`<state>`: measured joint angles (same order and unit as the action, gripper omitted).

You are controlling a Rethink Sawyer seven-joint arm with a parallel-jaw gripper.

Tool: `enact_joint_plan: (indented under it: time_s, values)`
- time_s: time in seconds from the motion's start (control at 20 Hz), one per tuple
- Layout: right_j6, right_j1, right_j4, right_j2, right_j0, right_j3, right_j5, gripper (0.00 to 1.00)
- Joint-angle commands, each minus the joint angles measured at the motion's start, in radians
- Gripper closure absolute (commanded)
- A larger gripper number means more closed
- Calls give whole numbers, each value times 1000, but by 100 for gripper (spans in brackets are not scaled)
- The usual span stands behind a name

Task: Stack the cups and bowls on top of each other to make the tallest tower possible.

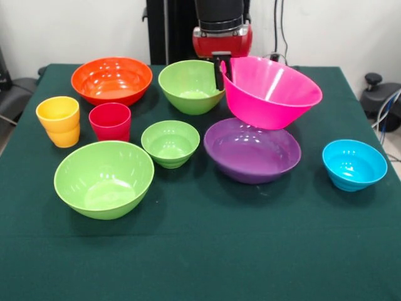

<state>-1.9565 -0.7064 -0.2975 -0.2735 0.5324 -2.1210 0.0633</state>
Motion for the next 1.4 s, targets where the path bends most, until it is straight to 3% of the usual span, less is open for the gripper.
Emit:
enact_joint_plan:
  time_s: [0.05, 0.35, 0.75, 1.25, 1.4]
  values:
    - [-90, 39, -53, 15, -39, 43, -82, 100]
    - [-61, 137, -30, 59, -101, 182, -60, 100]
    - [-75, 25, 21, 26, -106, 141, 44, 100]
    - [-62, 35, 4, -4, -60, 129, 32, 100]
    - [-66, 0, 5, -12, -54, 96, 39, 100]
